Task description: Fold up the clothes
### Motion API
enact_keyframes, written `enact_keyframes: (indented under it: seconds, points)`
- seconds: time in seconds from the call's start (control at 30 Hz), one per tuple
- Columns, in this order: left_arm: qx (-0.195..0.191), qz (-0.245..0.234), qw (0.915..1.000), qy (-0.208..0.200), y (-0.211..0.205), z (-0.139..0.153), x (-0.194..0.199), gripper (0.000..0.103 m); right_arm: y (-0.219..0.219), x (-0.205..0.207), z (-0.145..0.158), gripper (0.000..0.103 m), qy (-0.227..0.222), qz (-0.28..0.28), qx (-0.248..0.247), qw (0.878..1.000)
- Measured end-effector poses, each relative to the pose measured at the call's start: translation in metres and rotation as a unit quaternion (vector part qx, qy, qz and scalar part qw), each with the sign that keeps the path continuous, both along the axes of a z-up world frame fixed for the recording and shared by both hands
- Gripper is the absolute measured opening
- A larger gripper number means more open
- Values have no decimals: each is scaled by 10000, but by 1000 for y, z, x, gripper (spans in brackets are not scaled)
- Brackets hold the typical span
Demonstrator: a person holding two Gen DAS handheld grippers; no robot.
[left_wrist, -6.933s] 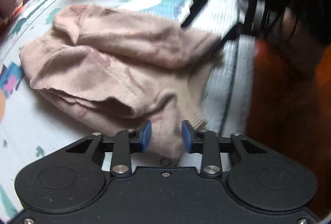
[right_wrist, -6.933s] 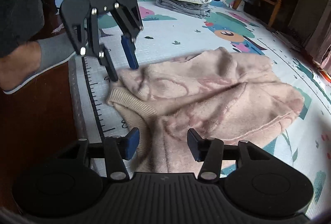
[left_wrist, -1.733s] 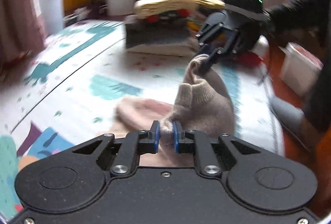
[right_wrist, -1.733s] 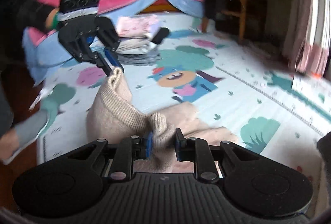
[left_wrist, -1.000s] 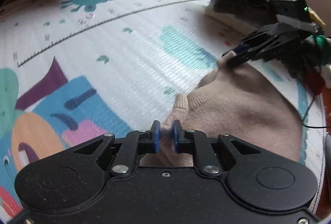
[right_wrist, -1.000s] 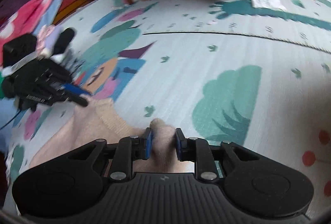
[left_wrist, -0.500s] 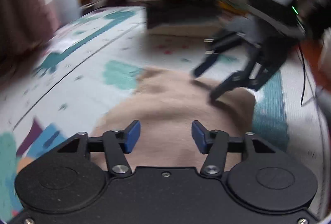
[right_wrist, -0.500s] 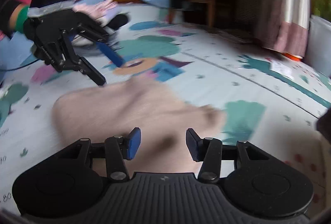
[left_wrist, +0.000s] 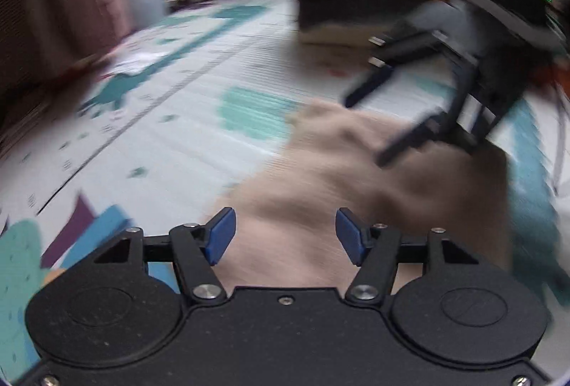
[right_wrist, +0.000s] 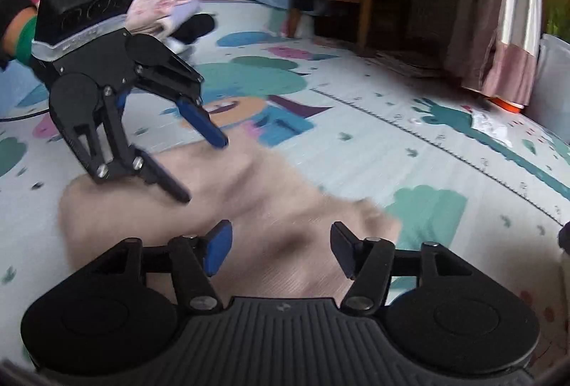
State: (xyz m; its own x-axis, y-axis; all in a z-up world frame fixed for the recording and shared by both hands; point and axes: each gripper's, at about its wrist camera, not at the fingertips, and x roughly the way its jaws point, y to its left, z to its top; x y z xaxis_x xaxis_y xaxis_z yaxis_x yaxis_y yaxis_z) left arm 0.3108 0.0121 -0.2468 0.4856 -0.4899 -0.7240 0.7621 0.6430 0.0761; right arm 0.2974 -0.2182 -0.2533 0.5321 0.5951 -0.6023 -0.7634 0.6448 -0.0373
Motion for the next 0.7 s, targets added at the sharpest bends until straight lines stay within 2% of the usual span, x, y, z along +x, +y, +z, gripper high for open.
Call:
enact_keyframes:
  seconds: [0.03,0.07,0.13,0.17,0.23,0.27,0.37,0.43,0.5,0.53,0.57,0.6,0.63,0.67,0.7]
  points:
    - [-13,156,9998,79,2,-2,11,62,5,12,-4,62,103,-35,-89,9999]
    - [394,117,9988,264,-5,-19,15,63,11,28,-14,63,450,-166,-304,9984]
    - [300,256,9992,68,-3,-34,12,72,9,48,-34,70,1006,-341,-239,9941]
    - [195,425,9986,266,0,-32,18,72,11,50,-37,70,973,-310,-279,9944]
    - [393,280,9985,254,-1,-21,16,68,13,43,-31,68,842,-267,-410,9952]
    - [416,136,9990,110,0,-9,8,66,9,34,-22,67,687,-256,-354,9967]
    - [-28,-254,9997,8,5,22,-26,66,-10,-7,6,66,274,-89,117,9995]
    - [-70,-750,9971,-64,3,29,-57,66,-17,-41,14,67,62,157,190,9997]
    - [211,-970,9951,-23,0,17,-80,63,-20,-70,15,64,-92,402,154,9990]
    - [350,-1076,9936,-2,-2,10,-91,57,-20,-79,10,63,-71,452,109,9989]
    - [422,-841,9955,141,0,-5,-92,58,-22,-82,-3,63,65,396,104,9991]
    - [388,-587,9972,250,3,-24,-93,60,-24,-82,-18,63,227,315,113,9992]
    - [261,-546,9982,22,5,-31,-98,65,-27,-83,-33,66,388,233,123,9989]
    - [135,-504,9984,-203,8,-39,-104,65,-34,-84,-42,67,398,154,325,9986]
    - [123,-502,9985,-162,7,-28,-104,65,-35,-84,-41,67,390,150,330,9986]
